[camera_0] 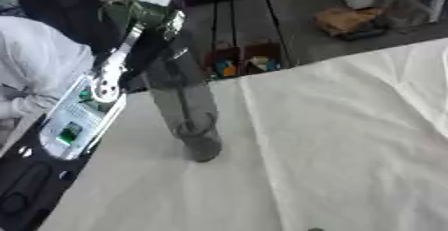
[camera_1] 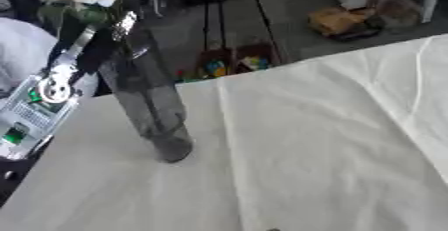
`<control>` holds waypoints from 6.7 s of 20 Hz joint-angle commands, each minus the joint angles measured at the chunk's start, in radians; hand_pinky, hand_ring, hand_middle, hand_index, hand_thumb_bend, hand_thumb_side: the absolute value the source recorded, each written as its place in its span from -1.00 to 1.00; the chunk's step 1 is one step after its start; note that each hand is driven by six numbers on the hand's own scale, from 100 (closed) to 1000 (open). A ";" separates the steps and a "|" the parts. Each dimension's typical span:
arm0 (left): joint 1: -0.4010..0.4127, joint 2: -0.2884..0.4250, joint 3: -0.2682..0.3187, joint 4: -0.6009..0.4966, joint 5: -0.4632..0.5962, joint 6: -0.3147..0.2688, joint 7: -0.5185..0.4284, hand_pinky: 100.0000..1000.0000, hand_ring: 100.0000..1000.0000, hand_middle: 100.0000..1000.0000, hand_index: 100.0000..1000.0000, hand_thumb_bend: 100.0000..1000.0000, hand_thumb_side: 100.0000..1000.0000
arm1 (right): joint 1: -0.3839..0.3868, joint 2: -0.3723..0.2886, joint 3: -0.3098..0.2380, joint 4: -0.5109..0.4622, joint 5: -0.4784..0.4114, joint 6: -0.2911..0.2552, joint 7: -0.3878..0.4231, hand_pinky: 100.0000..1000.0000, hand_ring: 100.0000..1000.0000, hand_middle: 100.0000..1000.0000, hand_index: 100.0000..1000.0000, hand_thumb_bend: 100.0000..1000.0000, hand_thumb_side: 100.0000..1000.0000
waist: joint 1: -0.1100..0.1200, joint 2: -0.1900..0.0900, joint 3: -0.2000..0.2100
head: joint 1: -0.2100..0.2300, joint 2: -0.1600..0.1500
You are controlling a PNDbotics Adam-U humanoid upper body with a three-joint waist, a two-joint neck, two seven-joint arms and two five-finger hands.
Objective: Arrange flowers into the vase.
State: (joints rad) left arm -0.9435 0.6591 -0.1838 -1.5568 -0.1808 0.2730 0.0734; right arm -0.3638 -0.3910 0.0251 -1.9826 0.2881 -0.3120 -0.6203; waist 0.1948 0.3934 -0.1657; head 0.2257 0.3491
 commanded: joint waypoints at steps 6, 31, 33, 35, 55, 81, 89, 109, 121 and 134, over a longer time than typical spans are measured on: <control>-0.025 -0.001 0.026 -0.016 0.088 0.000 0.039 0.30 0.61 0.77 0.99 -1.00 1.00 | -0.006 -0.005 -0.006 -0.017 -0.004 0.005 -0.005 0.25 0.25 -0.16 0.25 -1.00 1.00 | -0.009 -0.021 -0.001 | -0.002 -0.013; -0.034 0.012 0.033 -0.007 0.073 0.025 0.042 0.34 0.61 0.77 0.98 -1.00 1.00 | -0.006 -0.007 -0.004 -0.017 -0.018 0.008 0.003 0.26 0.26 -0.16 0.25 -1.00 1.00 | -0.011 -0.020 0.007 | -0.003 -0.007; -0.035 0.011 0.033 -0.007 0.075 0.025 0.041 0.35 0.61 0.77 0.98 -1.00 1.00 | -0.005 -0.007 -0.005 -0.017 -0.018 0.008 0.002 0.26 0.26 -0.16 0.25 -1.00 1.00 | -0.011 -0.020 0.007 | -0.003 -0.007; -0.039 0.010 0.033 -0.010 0.077 0.025 0.041 0.36 0.61 0.77 0.98 -1.00 1.00 | -0.004 -0.007 -0.005 -0.017 -0.019 0.008 0.003 0.26 0.26 -0.16 0.25 -1.00 1.00 | -0.011 -0.021 0.008 | -0.003 -0.004; -0.053 0.012 0.038 -0.025 0.082 0.033 0.035 0.37 0.61 0.77 0.98 -1.00 1.00 | 0.000 -0.006 -0.005 -0.017 -0.023 0.013 0.006 0.26 0.26 -0.16 0.26 -1.00 1.00 | -0.007 -0.033 0.011 | 0.000 0.002; -0.051 0.020 0.055 -0.002 -0.003 -0.010 0.071 0.37 0.60 0.72 0.86 -1.00 1.00 | -0.001 -0.006 -0.004 -0.017 -0.023 0.011 0.009 0.27 0.27 -0.17 0.26 -1.00 1.00 | -0.005 -0.021 0.010 | 0.002 -0.015; -0.061 0.015 0.072 0.037 -0.048 -0.058 0.120 0.36 0.58 0.71 0.84 -1.00 1.00 | -0.003 -0.007 -0.003 -0.017 -0.023 0.013 0.012 0.27 0.27 -0.17 0.26 -1.00 1.00 | -0.004 -0.014 0.009 | 0.004 -0.022; -0.060 0.023 0.052 0.071 -0.084 -0.067 0.049 0.45 0.67 0.80 0.95 -0.91 1.00 | -0.002 -0.008 -0.003 -0.017 -0.023 0.011 0.011 0.27 0.27 -0.18 0.26 -1.00 1.00 | -0.003 -0.010 0.007 | 0.005 -0.025; -0.072 0.043 0.075 0.075 -0.129 -0.062 -0.118 0.96 0.93 0.98 1.00 -0.73 1.00 | 0.005 -0.008 -0.004 -0.017 -0.025 0.013 0.008 0.27 0.27 -0.18 0.26 -1.00 1.00 | -0.002 -0.018 0.012 | 0.003 -0.024; -0.070 0.044 0.104 0.055 -0.110 -0.066 -0.204 0.97 0.93 1.00 1.00 -0.56 1.00 | 0.005 -0.009 -0.004 -0.017 -0.026 0.012 0.006 0.27 0.27 -0.18 0.26 -1.00 1.00 | -0.003 -0.015 0.017 | 0.002 -0.027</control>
State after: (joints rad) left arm -0.9960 0.6615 -0.0975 -1.4823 -0.2980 0.2087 -0.1255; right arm -0.3514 -0.3906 0.0253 -1.9826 0.2663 -0.2985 -0.6122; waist 0.2005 0.4033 -0.1517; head 0.2271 0.3329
